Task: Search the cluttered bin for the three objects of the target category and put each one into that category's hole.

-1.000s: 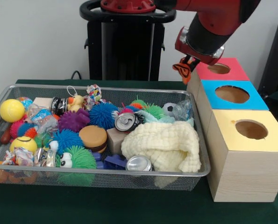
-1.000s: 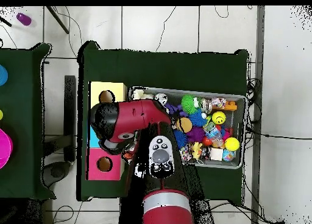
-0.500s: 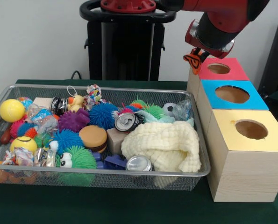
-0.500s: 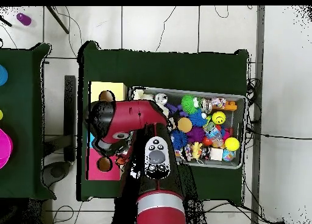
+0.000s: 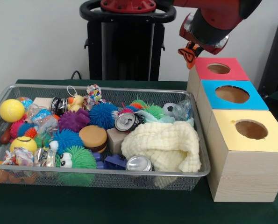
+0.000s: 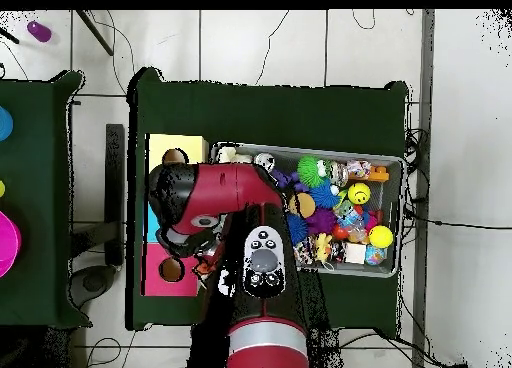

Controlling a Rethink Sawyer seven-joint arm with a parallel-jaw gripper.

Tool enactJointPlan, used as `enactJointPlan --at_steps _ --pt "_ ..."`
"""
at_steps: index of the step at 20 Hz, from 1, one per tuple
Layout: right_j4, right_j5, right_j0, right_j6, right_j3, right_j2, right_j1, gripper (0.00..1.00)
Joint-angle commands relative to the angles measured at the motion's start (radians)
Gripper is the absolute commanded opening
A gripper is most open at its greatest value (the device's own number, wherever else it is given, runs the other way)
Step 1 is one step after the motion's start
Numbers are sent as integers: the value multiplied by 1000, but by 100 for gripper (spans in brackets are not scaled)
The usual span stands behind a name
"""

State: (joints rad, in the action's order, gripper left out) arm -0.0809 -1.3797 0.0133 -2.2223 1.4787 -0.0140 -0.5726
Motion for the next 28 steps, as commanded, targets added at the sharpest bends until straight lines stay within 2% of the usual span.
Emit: enactJointPlan --at_steps 1,19,28 --pt "50 -22 -15 -240 -37 -6 49 0" --pt "92 3 -96 -283 -89 -62 110 0" --pt "153 10 -128 -312 -85 -84 130 0"
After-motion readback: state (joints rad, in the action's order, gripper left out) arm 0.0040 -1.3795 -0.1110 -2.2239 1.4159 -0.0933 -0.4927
